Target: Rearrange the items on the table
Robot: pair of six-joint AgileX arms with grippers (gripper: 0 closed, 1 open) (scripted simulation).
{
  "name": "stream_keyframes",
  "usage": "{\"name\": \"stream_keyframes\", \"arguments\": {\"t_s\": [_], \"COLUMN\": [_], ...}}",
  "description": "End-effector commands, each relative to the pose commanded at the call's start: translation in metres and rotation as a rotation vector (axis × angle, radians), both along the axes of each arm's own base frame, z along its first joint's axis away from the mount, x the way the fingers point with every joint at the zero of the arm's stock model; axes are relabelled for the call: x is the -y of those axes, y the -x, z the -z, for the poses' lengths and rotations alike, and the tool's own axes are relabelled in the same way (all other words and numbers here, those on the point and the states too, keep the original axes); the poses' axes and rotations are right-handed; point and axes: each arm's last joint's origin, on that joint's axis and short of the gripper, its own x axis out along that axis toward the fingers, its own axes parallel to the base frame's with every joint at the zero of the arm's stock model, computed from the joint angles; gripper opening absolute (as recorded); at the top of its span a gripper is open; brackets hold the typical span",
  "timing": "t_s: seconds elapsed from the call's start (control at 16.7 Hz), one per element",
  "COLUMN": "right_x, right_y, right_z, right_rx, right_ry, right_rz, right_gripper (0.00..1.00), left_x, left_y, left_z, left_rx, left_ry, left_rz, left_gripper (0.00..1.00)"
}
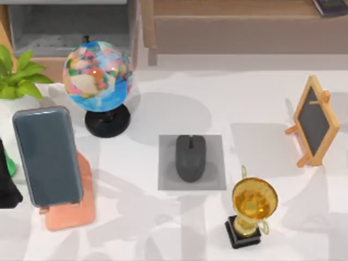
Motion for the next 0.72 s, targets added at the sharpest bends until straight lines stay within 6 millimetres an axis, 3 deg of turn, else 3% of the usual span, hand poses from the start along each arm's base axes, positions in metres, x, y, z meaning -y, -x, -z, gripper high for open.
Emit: {"name": "stream_keyframes", "arguments": {"t_s": [0.42,0.72], "right_x": [0.031,0.039], "right_y": [-0.056,-0.084], "right_z": [0.037,0.062], "right_rx": [0.093,0.195], "right_ry": [0.011,0.036], "right_rz": [-0.021,-0.058], "right_gripper": [1.00,1.00], "left_x": [0.000,0.000], "left_y": [0.000,0.000], "left_z": [0.000,0.000], "left_rx": [0.000,0.000], "left_ry": [0.000,0.000], "left_rz": [0.000,0.000], "left_gripper": [1.00,1.00]}}
